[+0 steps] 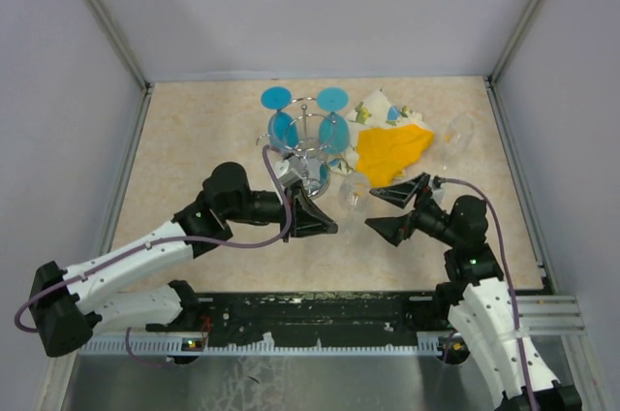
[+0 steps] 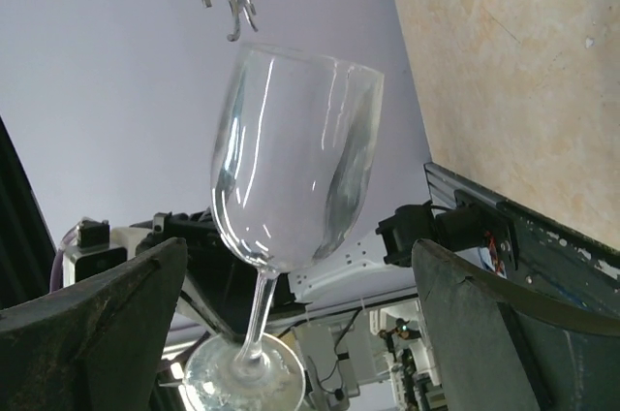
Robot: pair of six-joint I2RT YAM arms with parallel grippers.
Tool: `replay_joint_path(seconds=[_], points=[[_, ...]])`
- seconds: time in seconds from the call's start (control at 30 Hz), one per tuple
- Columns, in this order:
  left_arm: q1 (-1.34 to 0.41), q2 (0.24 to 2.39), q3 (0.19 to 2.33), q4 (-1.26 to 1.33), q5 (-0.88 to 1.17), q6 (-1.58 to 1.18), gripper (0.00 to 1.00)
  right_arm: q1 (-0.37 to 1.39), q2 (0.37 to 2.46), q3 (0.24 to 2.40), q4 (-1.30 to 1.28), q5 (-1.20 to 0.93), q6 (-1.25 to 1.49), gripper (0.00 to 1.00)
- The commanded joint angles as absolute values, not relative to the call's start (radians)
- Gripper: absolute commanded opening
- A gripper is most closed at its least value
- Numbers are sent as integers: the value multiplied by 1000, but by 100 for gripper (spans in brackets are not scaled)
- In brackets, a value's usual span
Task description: Take the wine glass off the wine glass rack
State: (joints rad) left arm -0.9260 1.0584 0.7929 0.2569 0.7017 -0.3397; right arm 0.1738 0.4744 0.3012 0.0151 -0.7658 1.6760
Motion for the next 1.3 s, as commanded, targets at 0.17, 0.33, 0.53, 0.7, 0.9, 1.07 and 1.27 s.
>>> replay_joint_path(seconds=[0.17,0.33,0.53,0.7,0.9,1.07,1.27], points=[[-975,1073,873,342,753,-327,0,176,516,283,204,-779,1698,99],[-1022,1098,895,341,749,-314,0,187,571,279,262,-769,1698,99],[-1064,1120,920,320,729,-289,0,198,609,260,376,-766,1745,98],[-1077,1127,933,286,710,-258,0,198,600,261,394,-767,1764,92],[-1078,1122,931,255,686,-231,0,197,586,243,412,-775,1784,89],[-1078,1112,925,233,662,-210,0,197,584,236,428,-773,1794,83],[-1078,1111,914,233,657,-201,0,197,587,242,436,-778,1797,80]])
